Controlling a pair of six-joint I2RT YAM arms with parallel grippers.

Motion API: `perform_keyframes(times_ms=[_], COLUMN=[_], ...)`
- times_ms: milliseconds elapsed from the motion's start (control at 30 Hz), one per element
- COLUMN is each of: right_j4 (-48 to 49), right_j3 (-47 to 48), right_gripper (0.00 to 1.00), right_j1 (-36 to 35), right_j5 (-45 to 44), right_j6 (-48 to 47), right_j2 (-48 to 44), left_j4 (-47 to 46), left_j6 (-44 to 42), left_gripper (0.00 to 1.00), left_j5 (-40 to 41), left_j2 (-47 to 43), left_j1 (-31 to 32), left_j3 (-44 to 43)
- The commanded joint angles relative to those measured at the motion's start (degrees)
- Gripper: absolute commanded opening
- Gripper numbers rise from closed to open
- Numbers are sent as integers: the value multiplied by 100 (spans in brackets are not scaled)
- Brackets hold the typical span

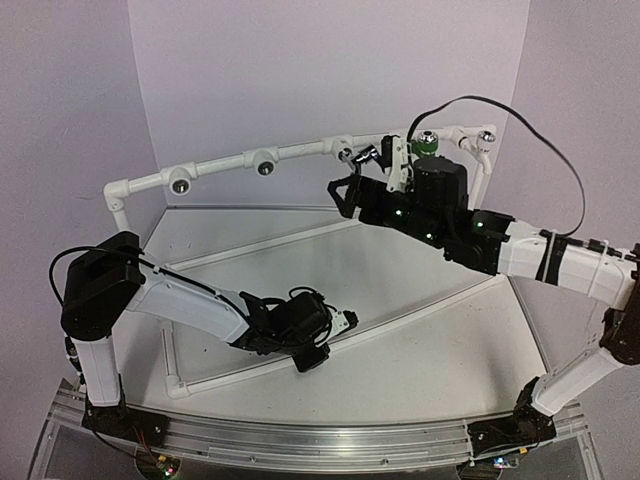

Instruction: Install the water faucets

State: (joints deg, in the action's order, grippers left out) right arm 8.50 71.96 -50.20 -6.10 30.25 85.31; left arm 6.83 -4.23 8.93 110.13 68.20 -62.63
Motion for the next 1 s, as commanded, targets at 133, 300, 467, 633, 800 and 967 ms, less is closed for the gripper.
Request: perform_keyframes(times_ms=[133, 300, 467, 633, 800, 967], right_j4=[-1592, -1768, -1758, -1511, -461, 115], right_j3=[-59, -94, 60, 434, 580, 758], right_gripper=[94, 93, 92, 91, 94, 93], right_j1=[-42, -78, -239, -372, -397, -402], right_j5=[408, 518, 290, -809, -1398, -1713], right_j6=[-3214, -4589, -6722, -8791, -9911, -10712], right_j2=[-1321, -1819, -1701, -1063, -694, -312], left_j4=[864, 866, 873, 873, 879, 888], left_j6=[82, 101, 119, 115, 135, 133], left_gripper=[0, 0, 0, 0, 0, 0], left_j5=[-818, -807, -805, -793, -760, -765], left_j2=[418, 421, 414, 432, 431, 431], left_j1=[184, 189, 186, 186, 191, 188], left_j3=[184, 170, 172, 149, 148, 143])
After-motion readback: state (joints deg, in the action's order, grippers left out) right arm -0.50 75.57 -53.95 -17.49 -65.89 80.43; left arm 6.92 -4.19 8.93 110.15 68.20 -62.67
